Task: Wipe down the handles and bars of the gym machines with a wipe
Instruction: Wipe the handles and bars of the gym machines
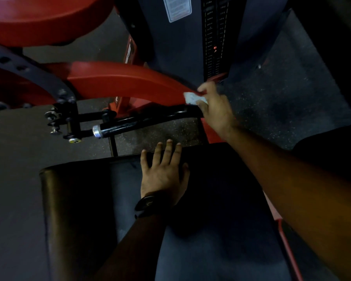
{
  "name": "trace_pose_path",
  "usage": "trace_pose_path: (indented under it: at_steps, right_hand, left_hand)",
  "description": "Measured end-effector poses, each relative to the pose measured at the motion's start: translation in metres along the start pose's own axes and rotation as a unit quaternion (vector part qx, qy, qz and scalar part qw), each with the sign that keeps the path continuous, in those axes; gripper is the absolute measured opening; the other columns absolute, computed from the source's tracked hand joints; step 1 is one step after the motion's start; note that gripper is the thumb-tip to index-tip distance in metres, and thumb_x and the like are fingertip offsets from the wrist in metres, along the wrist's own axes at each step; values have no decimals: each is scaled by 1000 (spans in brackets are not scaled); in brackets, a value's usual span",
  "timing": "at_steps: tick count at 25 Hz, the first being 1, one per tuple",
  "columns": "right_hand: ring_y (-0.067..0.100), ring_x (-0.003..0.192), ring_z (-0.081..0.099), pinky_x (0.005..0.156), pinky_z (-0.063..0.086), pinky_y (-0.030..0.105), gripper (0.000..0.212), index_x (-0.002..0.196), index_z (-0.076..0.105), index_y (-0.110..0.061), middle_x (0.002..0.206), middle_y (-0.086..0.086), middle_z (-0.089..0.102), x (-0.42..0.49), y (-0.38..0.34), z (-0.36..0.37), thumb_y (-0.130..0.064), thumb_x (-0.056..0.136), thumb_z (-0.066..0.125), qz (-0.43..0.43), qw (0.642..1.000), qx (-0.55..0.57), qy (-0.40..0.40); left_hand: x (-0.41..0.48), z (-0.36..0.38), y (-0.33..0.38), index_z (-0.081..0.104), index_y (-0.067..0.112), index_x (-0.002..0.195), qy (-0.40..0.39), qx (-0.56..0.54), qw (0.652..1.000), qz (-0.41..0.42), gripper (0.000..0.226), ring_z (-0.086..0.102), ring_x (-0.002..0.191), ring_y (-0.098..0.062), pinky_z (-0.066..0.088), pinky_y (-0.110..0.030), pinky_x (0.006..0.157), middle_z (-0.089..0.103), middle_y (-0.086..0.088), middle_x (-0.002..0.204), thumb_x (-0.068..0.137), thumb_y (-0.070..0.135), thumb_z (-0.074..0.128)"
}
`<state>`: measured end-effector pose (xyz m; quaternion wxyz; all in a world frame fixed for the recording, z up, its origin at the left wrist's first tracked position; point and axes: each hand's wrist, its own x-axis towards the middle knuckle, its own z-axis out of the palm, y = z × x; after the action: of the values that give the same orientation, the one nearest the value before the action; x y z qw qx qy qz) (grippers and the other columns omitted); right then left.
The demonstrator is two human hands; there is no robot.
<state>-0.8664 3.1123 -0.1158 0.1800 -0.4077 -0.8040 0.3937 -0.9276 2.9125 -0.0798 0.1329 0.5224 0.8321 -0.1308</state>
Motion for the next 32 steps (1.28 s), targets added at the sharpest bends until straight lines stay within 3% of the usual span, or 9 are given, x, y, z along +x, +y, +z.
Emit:
trace_pose_path:
  at_steps: [5, 8, 11, 14, 18, 22, 26, 30, 32]
  right_hand:
    - [7, 91, 59, 81, 46, 25, 14, 101, 72, -12, 102, -1, 73, -7, -8, 5, -14, 90, 63, -147, 988, 25, 31]
    - [13, 95, 63, 87, 51, 30, 22, 109, 72, -9, 106, 4, 70, -5, 4, 9, -11, 93, 57, -122, 991, 34, 38]
    - [13, 105, 58, 91, 46, 17, 37, 125, 64, -10, 115, 7, 62, -11, 15, 14, -2, 92, 52, -170, 985, 14, -4]
    - [22, 106, 61, 95, 45, 21, 42, 123, 66, -11, 116, 10, 62, -3, 18, 14, 7, 89, 50, -79, 997, -19, 21]
    - [9, 110, 54, 99, 40, 15, 42, 122, 66, -9, 121, 5, 61, 3, 16, 18, 10, 89, 49, -127, 991, -22, -23]
    - [20, 115, 58, 99, 38, 18, 41, 122, 66, -8, 124, 10, 62, 6, 28, 14, 10, 89, 50, -57, 996, -62, -24]
    - [14, 106, 61, 93, 41, 12, 37, 118, 69, -10, 117, 6, 67, -16, 1, 24, 1, 88, 50, 31, 991, 53, 117]
    - [10, 89, 65, 81, 50, 13, 26, 97, 77, -10, 97, 3, 72, -24, -23, 35, 0, 79, 62, 145, 949, 186, 210]
    - [10, 77, 65, 73, 55, 23, 24, 96, 75, -9, 83, -1, 70, -23, -35, 34, 2, 80, 62, 277, 885, 298, 226]
  left_hand:
    - [6, -2, 9, 4, 31, 155, -43, -15, 998, 40, 64, -1, 150, -19, -8, -57, 116, 1, 5, 164, 97, 48, 25]
    - [7, 1, 19, 17, 29, 155, -23, -4, 997, 67, 72, 12, 150, -21, 0, -57, 117, 14, 2, 163, 86, 51, 11]
    - [10, 7, 19, 28, 28, 151, -10, -1, 998, 60, 71, 21, 147, -24, 8, -57, 117, 25, 1, 160, 86, 50, 15]
    - [9, 5, 19, 35, 27, 148, -6, -7, 998, 61, 67, 27, 145, -25, 13, -58, 116, 32, -1, 157, 87, 48, 21]
    - [11, 8, 18, 39, 25, 146, -11, -3, 998, 67, 65, 31, 143, -27, 19, -60, 114, 36, -3, 155, 87, 49, 25]
    - [11, 9, 19, 43, 24, 144, -3, -1, 998, 70, 63, 35, 141, -27, 22, -59, 113, 40, -3, 153, 88, 48, 27]
    - [11, 6, 17, 40, 22, 146, -17, 9, 997, 76, 68, 32, 143, -28, 19, -59, 113, 37, -4, 154, 87, 51, 24]
    - [12, 8, 17, 26, 26, 152, -31, 4, 997, 74, 71, 23, 146, -28, 11, -58, 115, 27, -2, 159, 86, 53, 21]
    - [10, 6, 18, 25, 26, 152, -12, -5, 997, 79, 69, 22, 146, -27, 9, -57, 115, 27, -1, 159, 88, 54, 19]
